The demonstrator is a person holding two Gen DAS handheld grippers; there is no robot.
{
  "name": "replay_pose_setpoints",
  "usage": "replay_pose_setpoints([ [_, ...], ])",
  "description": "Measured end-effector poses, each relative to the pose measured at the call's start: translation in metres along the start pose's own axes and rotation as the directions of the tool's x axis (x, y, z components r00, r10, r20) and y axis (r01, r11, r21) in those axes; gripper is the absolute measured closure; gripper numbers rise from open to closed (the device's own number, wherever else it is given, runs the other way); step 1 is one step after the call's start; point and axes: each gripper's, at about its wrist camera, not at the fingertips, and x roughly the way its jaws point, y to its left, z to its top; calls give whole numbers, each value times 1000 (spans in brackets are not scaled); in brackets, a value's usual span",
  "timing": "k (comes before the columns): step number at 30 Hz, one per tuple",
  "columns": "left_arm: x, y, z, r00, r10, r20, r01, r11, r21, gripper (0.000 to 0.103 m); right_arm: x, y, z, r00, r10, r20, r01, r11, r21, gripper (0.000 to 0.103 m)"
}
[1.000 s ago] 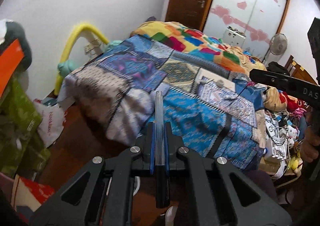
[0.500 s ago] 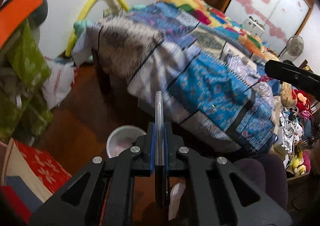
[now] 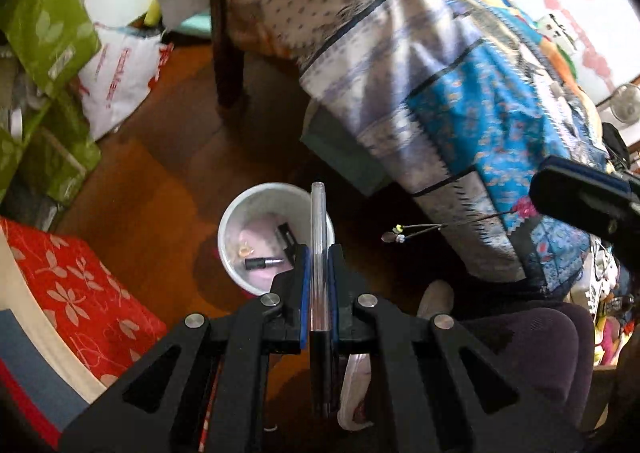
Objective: Collect trash
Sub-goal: 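Open both tools to drop the pen and pink clip into the bin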
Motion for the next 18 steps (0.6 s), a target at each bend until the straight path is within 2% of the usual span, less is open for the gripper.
replay_pose_setpoints([
  [8, 27, 21, 16, 998, -11, -57, 6, 997, -78, 96, 50, 9, 16, 996, 34, -82, -36, 999, -26, 83],
  [11, 33, 23, 21, 998, -2, -68, -4, 996, -86, 95, 63, 11, 20, 990, 82, -118, -86, 996, -22, 82],
  [13, 38, 26, 23, 996, 9, -91, -18, 995, -93, 88, 72, 9, 22, 979, 133, -156, -134, 991, 7, 81],
  [15, 39, 29, 23, 995, 9, -96, -20, 994, -109, 88, 79, 6, 23, 971, 155, -181, -150, 988, 37, 75],
  [18, 36, 31, 22, 995, 17, -96, -28, 993, -115, 88, 80, 3, 23, 973, 145, -181, -139, 989, 45, 73],
])
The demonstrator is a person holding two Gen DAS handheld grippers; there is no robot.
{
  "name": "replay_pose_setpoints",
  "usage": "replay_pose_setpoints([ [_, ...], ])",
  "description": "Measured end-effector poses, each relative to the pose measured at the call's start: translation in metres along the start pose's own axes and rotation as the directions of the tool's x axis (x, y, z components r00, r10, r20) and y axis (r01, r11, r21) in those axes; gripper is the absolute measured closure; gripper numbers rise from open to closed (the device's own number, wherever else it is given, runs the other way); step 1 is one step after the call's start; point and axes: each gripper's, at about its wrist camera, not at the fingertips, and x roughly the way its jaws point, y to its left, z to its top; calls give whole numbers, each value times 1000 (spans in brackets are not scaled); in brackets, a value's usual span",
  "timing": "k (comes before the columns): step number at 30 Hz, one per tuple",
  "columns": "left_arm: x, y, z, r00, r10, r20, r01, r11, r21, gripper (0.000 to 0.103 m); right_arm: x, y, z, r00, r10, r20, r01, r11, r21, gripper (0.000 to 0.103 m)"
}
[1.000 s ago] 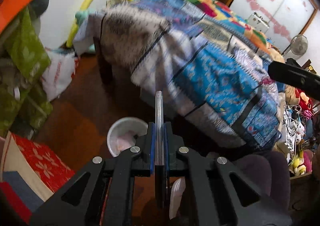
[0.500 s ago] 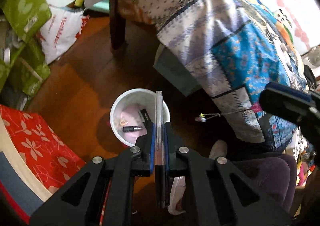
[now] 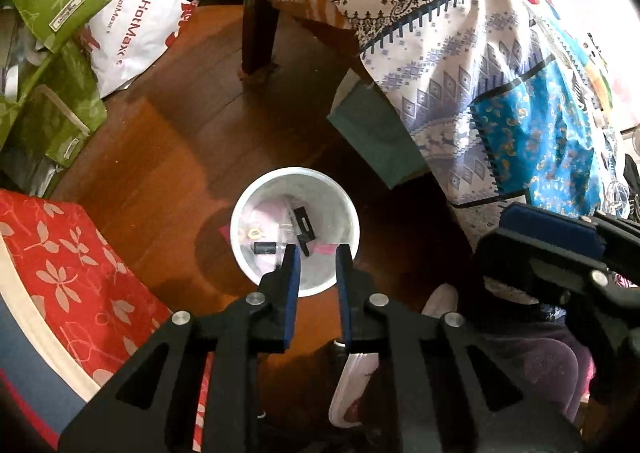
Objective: Collect trash
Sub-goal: 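Open both tools to drop the pen and pink clip into the bin, then move both open tools back over the items on the quilt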
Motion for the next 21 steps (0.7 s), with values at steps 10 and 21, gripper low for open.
replay_pose_setpoints([
  [10, -49, -13, -11, 995, -7, 95, 5, 1000, 19, 88, -38, -2, -15, 996, -48, 80, 50, 998, -23, 73],
  [21, -136, -60, -36, 958, -7, 285, -28, 993, 117, 88, -127, -2, -54, 953, -98, 288, 110, 994, -26, 73],
])
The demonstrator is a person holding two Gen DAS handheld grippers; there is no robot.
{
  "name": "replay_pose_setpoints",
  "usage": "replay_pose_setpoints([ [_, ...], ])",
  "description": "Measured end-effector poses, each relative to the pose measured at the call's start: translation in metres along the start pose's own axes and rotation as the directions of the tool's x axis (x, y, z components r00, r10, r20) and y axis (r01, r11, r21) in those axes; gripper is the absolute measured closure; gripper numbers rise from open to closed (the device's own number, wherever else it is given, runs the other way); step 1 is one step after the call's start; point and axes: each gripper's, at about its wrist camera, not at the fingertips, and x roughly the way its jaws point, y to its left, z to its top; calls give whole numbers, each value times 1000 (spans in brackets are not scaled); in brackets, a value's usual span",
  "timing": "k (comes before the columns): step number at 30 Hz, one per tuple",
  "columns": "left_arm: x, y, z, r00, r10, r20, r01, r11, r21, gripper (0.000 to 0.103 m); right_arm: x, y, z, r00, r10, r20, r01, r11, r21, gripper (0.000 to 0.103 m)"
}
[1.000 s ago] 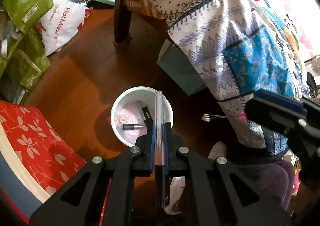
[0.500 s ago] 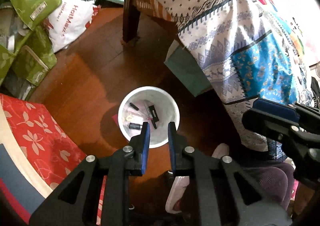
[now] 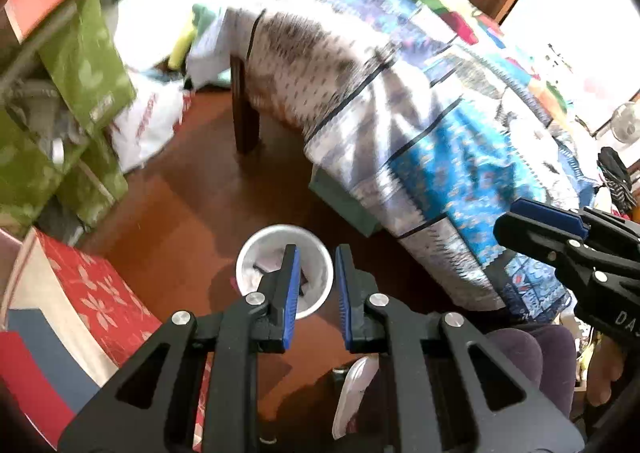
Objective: Collect trash
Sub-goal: 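Move both open tools back over the items on the quilt, then lower the left tool onto the white earphones and close it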
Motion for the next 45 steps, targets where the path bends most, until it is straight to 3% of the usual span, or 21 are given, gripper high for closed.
replay_pose_setpoints([
  [6, -54, -39, 1, 992, -38, 121, 31, 998, 57, 88, -63, -11, -12, 987, -54, 150, 54, 999, 6, 73],
  [11, -95, -76, 1, 973, -79, 218, 55, 992, 114, 86, -115, -24, -28, 950, -135, 280, 132, 991, 32, 73],
  [14, -118, -97, 2, 953, -109, 284, 64, 984, 163, 65, -151, -38, -42, 900, -207, 383, 190, 978, 83, 72],
  [16, -131, -111, 0, 937, -121, 329, 61, 981, 186, 53, -173, -46, -50, 864, -247, 438, 217, 969, 119, 63],
  [18, -143, -126, 0, 922, -151, 357, 77, 974, 214, 46, -190, -54, -57, 829, -282, 483, 237, 959, 154, 34],
  [21, -154, -150, 1, 902, -186, 389, 92, 964, 248, 35, -217, -72, -70, 749, -373, 548, 283, 927, 245, 11],
  [25, -158, -179, 3, 883, -207, 421, 90, 955, 282, 10, -235, -96, -78, 686, -465, 560, 338, 885, 320, 11],
  [26, -157, -185, 3, 878, -216, 428, 95, 953, 286, 9, -238, -104, -79, 677, -488, 552, 354, 872, 337, 11],
  [30, -149, -217, 11, 866, -264, 425, 130, 939, 319, 7, -249, -133, -90, 664, -530, 527, 367, 846, 388, 11],
  [37, -116, -265, 33, 877, -312, 365, 174, 915, 363, 2, -258, -175, -106, 627, -613, 481, 420, 786, 454, 11],
  [45, -55, -319, 61, 901, -345, 264, 224, 889, 400, 2, -241, -238, -123, 661, -650, 375, 444, 742, 503, 11],
])
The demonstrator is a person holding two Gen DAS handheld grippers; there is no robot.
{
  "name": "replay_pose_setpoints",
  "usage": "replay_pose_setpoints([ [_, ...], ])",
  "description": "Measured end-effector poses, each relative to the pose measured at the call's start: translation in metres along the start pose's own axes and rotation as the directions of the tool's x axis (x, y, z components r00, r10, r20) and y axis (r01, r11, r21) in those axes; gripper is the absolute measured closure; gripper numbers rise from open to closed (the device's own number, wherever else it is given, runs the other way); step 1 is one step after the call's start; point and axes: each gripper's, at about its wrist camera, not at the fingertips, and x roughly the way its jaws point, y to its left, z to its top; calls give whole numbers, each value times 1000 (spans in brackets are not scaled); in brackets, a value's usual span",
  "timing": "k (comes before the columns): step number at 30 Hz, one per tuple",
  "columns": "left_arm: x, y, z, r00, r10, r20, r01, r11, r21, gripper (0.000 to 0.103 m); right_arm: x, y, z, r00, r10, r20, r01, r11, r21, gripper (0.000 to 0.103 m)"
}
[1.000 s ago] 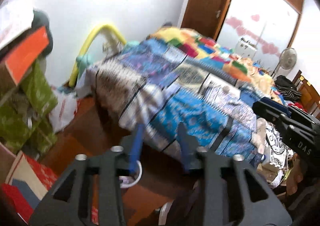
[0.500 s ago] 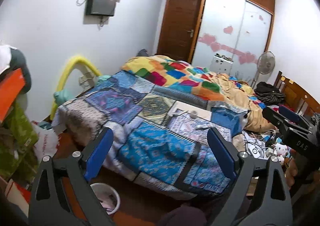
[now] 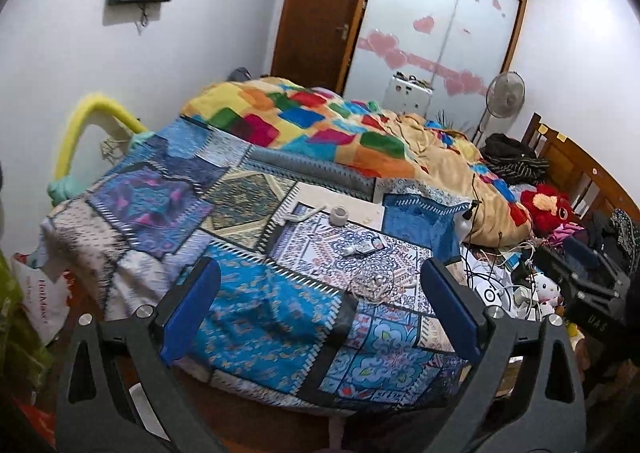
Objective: Collect trash
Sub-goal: 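Lower the left tool onto the white earphones and close it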
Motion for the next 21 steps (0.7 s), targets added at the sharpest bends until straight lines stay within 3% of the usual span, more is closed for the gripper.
replay_pose_setpoints([
  [8, 84, -11, 2, 996, -4, -88, 8, 999, 44, 2, 66, -28, -20, 987, 17, -158, -12, 999, 37, 11],
  [13, 147, -21, -7, 980, -43, -195, 56, 997, 62, 2, 111, -40, -30, 970, 33, -240, -20, 998, 55, 11],
  [17, 198, -33, -18, 956, -66, -287, 91, 993, 77, 2, 139, -50, -31, 963, 31, -266, -15, 998, 64, 11],
  [21, 251, -42, -36, 916, -90, -391, 124, 990, 63, 2, 163, -59, -33, 955, 37, -296, -16, 997, 73, 11],
])
